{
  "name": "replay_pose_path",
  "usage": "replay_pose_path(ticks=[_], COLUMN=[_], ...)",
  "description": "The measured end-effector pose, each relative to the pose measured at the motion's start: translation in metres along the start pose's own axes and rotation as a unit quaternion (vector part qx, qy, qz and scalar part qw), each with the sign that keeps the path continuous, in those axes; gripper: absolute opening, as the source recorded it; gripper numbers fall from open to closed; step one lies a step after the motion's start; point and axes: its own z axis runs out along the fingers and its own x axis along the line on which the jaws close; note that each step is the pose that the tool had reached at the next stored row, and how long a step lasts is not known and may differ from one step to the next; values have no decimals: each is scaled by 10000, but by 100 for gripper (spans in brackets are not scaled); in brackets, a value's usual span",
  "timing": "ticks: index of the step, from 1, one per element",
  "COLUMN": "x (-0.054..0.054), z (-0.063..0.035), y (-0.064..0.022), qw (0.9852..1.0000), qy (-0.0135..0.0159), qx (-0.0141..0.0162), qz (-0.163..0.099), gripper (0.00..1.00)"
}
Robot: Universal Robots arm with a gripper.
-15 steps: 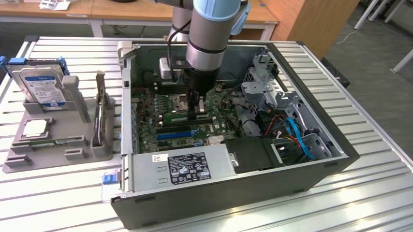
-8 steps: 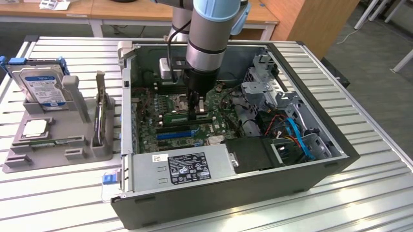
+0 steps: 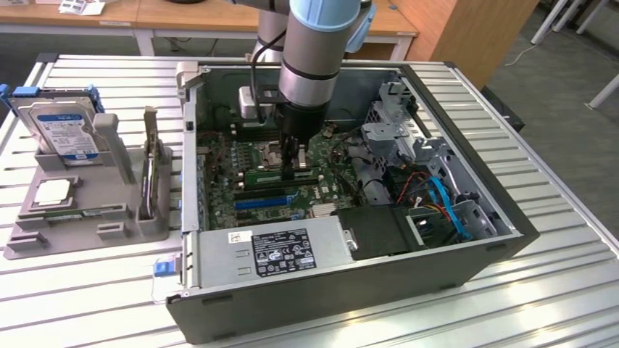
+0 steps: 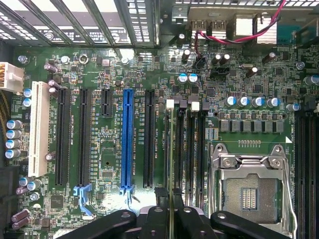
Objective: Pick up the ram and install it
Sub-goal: 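Insert the ram into the slot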
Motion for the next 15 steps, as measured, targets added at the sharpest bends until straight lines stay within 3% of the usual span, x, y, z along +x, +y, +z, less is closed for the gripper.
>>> replay_pose_path(ticks=[15], x=[-2], z=[0], y=[4], qw=[10000], qy=[0], qx=[0], qz=[-4], gripper=[14])
